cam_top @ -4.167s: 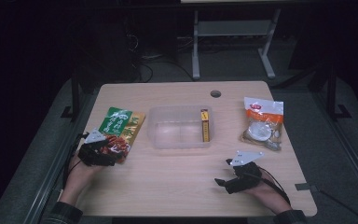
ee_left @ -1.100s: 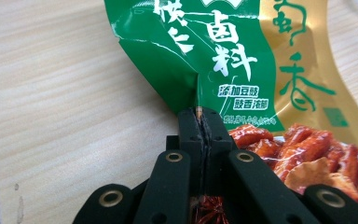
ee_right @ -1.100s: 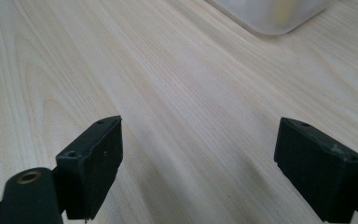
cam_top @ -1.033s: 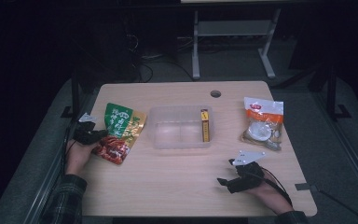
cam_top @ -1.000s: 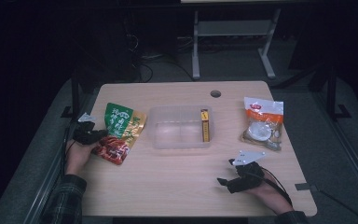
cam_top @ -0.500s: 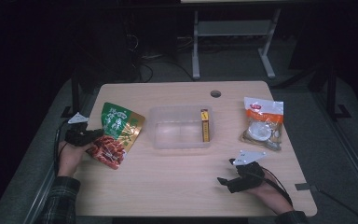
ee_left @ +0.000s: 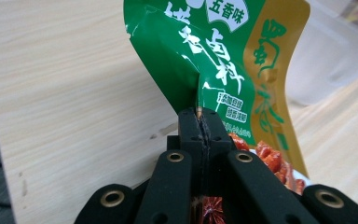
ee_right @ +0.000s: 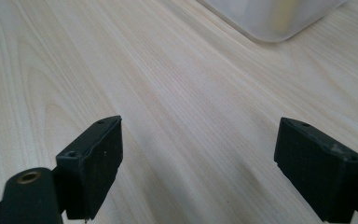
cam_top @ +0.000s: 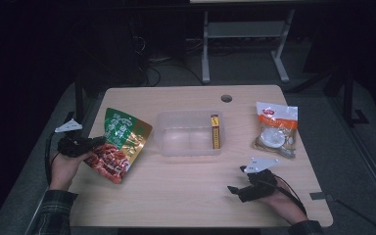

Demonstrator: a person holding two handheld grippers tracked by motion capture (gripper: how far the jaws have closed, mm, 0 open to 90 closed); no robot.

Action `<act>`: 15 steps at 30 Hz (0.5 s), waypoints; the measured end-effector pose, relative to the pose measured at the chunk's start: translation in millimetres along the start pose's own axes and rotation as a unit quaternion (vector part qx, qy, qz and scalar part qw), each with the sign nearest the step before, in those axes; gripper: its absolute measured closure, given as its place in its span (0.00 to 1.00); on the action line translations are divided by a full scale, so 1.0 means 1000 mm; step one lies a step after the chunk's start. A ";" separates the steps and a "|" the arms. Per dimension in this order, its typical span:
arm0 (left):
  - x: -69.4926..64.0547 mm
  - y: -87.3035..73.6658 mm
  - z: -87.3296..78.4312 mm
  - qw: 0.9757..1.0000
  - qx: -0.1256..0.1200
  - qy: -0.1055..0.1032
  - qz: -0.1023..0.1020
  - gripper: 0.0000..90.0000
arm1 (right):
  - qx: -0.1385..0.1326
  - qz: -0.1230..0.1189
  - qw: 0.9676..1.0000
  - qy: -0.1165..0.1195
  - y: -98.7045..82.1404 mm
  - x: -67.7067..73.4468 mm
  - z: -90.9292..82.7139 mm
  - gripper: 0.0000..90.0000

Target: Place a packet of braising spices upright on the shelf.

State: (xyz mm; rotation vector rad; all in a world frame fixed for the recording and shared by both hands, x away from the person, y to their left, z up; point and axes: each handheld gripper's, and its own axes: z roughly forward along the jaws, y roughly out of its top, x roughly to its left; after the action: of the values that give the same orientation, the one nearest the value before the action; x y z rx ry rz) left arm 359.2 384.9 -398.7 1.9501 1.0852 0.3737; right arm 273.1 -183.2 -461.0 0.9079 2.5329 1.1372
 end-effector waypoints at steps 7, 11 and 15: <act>-0.011 0.001 -0.018 1.000 -0.022 -0.022 0.003 1.00 | -0.001 0.000 1.000 0.001 0.000 0.000 0.000 0.17; -0.018 0.002 -0.026 0.999 -0.036 -0.036 0.004 1.00 | -0.001 0.002 1.000 0.002 0.000 0.000 0.000 0.17; -0.028 0.005 -0.029 0.998 -0.043 -0.052 0.012 1.00 | -0.002 0.003 1.000 0.004 0.001 0.000 0.000 0.16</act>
State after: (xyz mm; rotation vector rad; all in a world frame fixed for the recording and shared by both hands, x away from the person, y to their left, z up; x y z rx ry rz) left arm 327.9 377.0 -373.7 1.8868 0.9650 0.3220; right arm 273.2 -182.4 -460.7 0.9137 2.5346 1.1483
